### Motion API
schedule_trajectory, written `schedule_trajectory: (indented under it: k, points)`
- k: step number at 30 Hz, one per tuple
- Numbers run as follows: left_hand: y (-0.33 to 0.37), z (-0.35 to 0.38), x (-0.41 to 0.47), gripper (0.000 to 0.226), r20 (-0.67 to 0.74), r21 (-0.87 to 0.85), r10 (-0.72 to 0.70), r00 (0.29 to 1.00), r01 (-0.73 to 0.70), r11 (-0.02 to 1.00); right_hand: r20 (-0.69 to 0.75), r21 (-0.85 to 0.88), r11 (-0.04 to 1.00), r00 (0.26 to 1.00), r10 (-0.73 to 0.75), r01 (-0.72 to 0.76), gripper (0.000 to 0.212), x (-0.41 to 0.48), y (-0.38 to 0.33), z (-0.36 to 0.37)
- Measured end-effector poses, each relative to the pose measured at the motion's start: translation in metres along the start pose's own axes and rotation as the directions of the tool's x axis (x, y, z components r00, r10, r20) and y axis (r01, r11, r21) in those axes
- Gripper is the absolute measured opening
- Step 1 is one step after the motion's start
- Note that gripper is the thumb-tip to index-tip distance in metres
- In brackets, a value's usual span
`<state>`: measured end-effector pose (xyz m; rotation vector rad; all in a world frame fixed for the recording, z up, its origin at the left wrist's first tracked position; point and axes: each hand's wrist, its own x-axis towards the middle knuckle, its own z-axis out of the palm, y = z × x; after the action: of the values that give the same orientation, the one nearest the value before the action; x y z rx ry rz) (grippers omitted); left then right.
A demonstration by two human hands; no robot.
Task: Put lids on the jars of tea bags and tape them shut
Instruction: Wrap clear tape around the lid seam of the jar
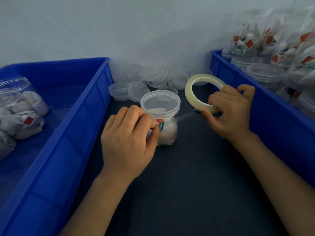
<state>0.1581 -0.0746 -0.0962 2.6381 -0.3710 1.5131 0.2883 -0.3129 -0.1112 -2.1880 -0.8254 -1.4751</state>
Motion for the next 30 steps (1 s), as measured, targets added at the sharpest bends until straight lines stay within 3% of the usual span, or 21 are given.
schedule_trajectory:
  k: [23,30]
  points:
    - [-0.009,0.006,-0.001,0.031,-0.018,0.036,-0.104,0.994,0.105,0.994,0.020,-0.035,0.999,0.999,0.037,-0.036,0.061,0.005,-0.016,0.000]
    - [-0.019,0.003,-0.002,0.037,-0.002,-0.041,-0.292,0.956,0.292,0.956,0.012,-0.021,0.997,0.997,0.070,-0.070,0.063,0.005,-0.016,0.001]
